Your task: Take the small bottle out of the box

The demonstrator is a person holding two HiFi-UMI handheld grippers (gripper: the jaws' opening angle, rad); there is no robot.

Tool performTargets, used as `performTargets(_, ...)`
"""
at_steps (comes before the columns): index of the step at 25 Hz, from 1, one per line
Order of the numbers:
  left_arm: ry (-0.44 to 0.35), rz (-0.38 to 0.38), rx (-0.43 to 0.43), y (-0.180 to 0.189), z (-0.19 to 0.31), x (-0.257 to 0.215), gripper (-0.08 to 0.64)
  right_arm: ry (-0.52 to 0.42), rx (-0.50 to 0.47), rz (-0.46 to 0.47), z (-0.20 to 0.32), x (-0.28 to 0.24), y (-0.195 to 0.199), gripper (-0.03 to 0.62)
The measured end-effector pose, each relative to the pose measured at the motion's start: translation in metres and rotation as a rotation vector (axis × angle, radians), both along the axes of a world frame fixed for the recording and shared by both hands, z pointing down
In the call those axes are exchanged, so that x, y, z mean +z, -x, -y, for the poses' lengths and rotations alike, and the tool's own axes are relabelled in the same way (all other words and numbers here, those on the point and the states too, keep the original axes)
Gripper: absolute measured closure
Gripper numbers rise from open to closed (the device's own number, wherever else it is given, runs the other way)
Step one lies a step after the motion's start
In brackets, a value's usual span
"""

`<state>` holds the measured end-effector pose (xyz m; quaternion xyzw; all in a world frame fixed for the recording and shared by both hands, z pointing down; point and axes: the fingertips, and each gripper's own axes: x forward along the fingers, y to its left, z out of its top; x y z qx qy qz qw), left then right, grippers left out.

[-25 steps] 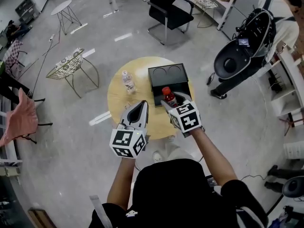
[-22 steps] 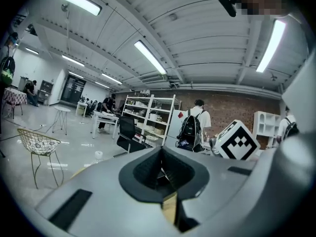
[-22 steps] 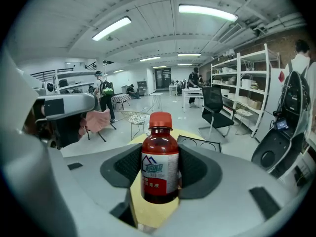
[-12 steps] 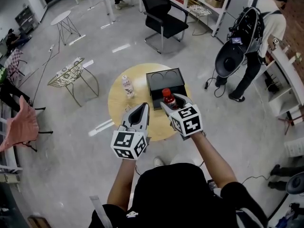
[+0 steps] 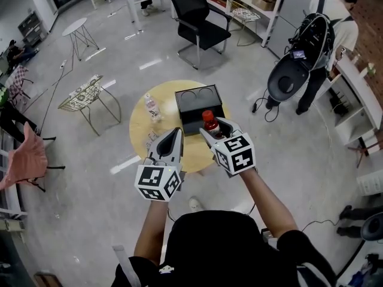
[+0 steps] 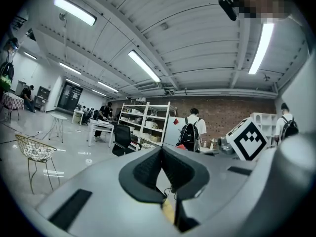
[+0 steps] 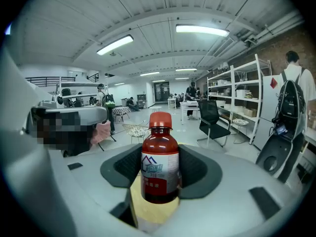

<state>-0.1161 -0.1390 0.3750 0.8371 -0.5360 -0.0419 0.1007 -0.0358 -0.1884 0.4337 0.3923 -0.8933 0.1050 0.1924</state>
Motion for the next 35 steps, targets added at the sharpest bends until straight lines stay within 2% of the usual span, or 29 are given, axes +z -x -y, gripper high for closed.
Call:
performTargets(13, -0.037, 0.022, 0.006, -0.072, -0.06, -0.023, 0.551, -0.058, -0.027, 0.049, -0.067, -0.033, -0.059, 0.376)
performTargets(35, -0.087, 0.052, -0.052, -0.124, -0.169, -0.046, 0.551, -0.111, -0.074, 0.125, -0.172, -0.061, -0.108, 0.376)
